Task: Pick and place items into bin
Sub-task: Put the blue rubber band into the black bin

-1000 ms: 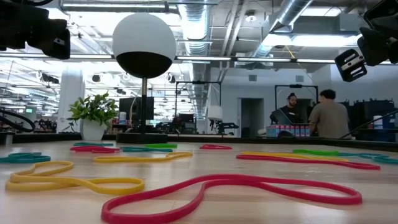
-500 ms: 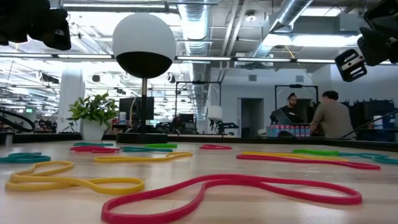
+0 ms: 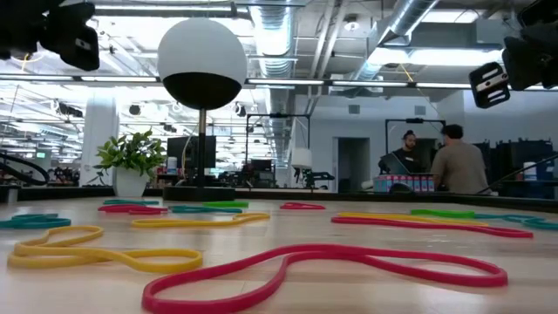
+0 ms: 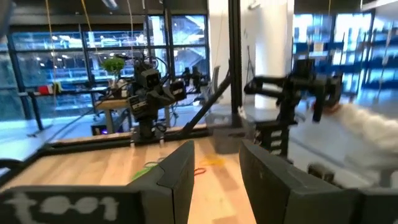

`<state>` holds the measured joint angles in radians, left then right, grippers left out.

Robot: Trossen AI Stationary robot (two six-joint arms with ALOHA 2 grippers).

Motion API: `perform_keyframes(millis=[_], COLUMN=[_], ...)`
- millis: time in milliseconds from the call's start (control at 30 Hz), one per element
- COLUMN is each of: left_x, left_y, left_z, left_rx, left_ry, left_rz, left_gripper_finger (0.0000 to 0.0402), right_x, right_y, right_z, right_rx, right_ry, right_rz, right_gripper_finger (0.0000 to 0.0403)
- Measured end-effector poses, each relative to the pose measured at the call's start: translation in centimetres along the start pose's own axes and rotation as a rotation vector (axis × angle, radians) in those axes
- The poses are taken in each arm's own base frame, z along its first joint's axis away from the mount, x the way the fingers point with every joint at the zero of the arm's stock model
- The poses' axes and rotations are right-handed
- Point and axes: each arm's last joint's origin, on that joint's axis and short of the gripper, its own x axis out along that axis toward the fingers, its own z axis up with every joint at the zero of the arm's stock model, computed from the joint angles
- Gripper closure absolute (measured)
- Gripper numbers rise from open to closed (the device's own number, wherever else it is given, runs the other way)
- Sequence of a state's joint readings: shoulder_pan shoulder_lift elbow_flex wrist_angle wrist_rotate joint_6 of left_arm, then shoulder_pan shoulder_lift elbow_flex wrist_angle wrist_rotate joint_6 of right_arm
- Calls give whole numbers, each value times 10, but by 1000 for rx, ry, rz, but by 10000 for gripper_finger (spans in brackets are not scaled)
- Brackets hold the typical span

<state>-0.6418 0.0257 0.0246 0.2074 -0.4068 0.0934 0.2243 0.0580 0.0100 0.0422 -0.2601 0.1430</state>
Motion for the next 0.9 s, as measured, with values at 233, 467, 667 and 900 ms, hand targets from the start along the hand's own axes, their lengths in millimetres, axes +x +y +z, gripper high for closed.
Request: perform_keyframes(millis=[233,467,667,900], left_x=[0,-3,-8,-9], left_y=[1,11,17,16], left_z=[7,30,52,47], left_rx=[-20,-34,-40,-43], left_ry=[-54,0,21,77], left_rz=[7,263,310,275], left_gripper_finger=[283,283,283,283], right_x=[-1,-16,-17,1], right_y=[-2,1,-3,-13], right_z=[6,47,64,62], right_rx=[6,189,330,300], right_ry=[-24,-20,70,123], right_rz=[-52,-147,-302,-333], right_gripper_finger=[349,349,349,349])
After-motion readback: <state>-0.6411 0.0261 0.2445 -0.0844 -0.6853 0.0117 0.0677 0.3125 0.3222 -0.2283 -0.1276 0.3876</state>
